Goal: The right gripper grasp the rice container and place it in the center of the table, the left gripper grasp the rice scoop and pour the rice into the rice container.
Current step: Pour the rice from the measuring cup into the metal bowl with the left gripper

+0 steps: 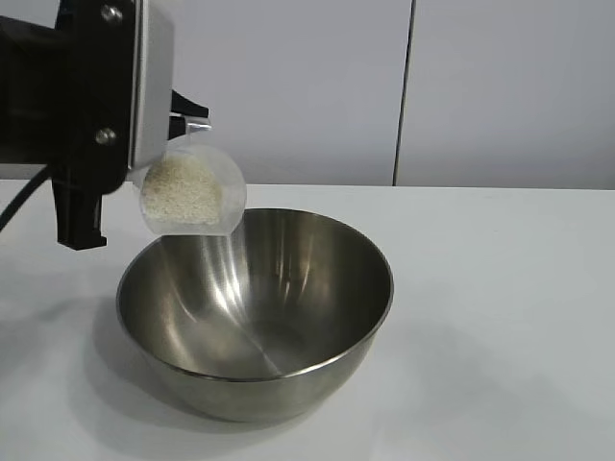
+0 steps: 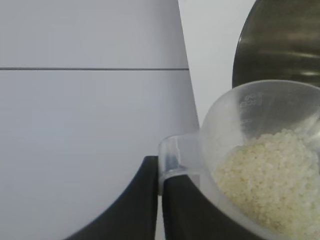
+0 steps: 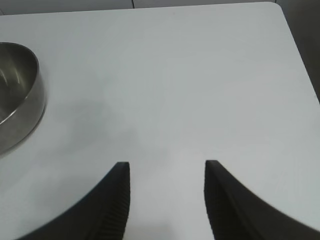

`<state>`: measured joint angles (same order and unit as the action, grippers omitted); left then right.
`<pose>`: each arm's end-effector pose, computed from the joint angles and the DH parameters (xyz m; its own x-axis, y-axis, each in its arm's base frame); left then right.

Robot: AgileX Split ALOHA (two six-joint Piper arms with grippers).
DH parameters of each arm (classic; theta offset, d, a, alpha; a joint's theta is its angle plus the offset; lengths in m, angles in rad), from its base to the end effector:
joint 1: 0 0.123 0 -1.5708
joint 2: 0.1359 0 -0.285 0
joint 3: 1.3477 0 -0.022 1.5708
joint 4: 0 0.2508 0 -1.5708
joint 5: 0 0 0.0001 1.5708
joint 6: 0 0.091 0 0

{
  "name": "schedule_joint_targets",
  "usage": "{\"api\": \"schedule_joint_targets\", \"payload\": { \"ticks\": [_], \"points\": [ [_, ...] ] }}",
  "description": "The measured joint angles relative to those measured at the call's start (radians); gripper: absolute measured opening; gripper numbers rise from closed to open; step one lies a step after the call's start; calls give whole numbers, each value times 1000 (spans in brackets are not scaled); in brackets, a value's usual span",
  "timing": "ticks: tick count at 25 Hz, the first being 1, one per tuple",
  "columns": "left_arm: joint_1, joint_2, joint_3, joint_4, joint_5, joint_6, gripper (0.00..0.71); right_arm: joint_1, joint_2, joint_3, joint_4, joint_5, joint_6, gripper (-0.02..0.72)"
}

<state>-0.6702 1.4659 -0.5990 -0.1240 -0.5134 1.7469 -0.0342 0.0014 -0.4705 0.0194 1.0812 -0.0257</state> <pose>0.2308 -0.1759 0.2229 0.5870 0.8055 0.0816 0.1693 -0.2206 0.9606 -0.0022 0.0016 0.2674 -0.5010 0.0006 -0.8654 0.0111 0.9999 -0.0058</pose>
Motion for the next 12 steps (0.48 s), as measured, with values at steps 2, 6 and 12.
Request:
{"api": "schedule_joint_targets", "payload": {
  "ticks": [2,6,12],
  "points": [
    [-23,32,0,-82,-91,186,9,0,0,0,0,0,0,316],
    [-57,82,-5,-148,-234,449,9,0,0,0,0,0,0,316],
    [-77,115,-20,-156,-390,565,9,0,0,0,0,0,0,316]
  ]
}}
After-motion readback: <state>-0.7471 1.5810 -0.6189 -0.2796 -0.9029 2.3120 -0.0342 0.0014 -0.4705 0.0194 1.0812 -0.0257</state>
